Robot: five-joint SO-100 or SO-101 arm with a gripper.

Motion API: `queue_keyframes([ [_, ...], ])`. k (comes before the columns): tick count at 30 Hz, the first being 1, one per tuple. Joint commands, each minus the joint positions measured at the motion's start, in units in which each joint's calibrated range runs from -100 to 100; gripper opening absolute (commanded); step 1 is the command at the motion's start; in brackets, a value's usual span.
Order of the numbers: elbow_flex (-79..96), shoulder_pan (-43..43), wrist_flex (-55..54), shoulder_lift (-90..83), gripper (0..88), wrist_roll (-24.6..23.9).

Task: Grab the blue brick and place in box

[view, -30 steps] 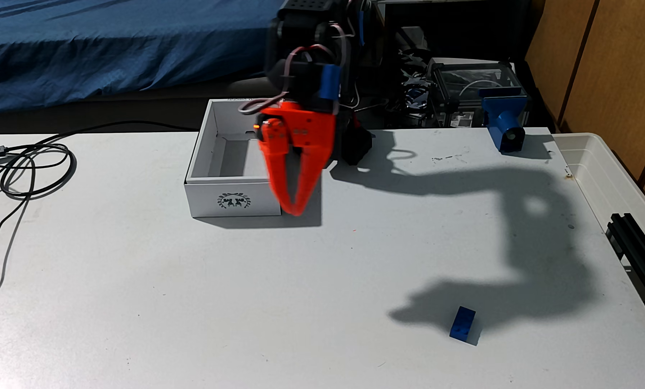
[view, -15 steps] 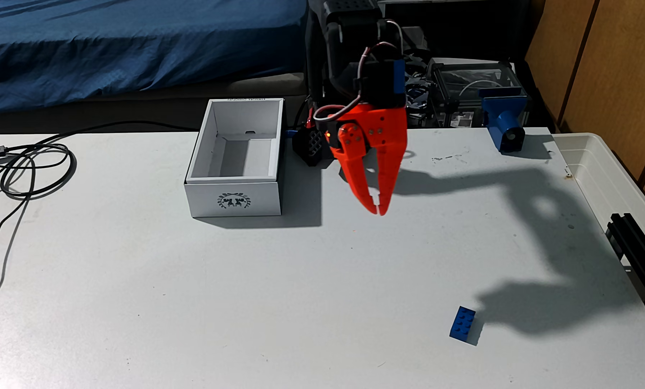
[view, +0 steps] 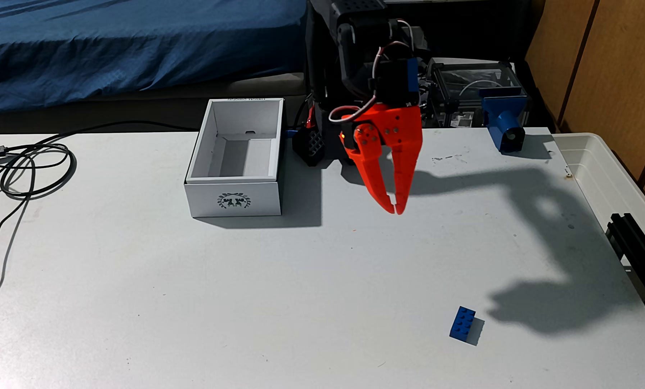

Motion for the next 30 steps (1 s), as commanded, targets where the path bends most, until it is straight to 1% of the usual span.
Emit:
queue_keyframes([
  [1, -3.86, -1.59, -0.79, 3.14, 11.1, -1.22],
  [4, -6.79, -1.59, -0.53, 9.48, 14.2, -1.38],
  [10, -14.42, -1.59, 0.16, 22.34, 14.6, -1.91],
  [13, -16.55, -1.96, 1.10, 26.31, 17.8, -5.49],
  [19, -20.89, -5.82, 4.64, 29.78, 31.1, -12.43],
  [25, -23.11, -8.20, 3.95, 29.95, 35.6, -20.32],
  [30, -26.04, -8.94, 3.69, 30.46, 40.4, -23.80],
])
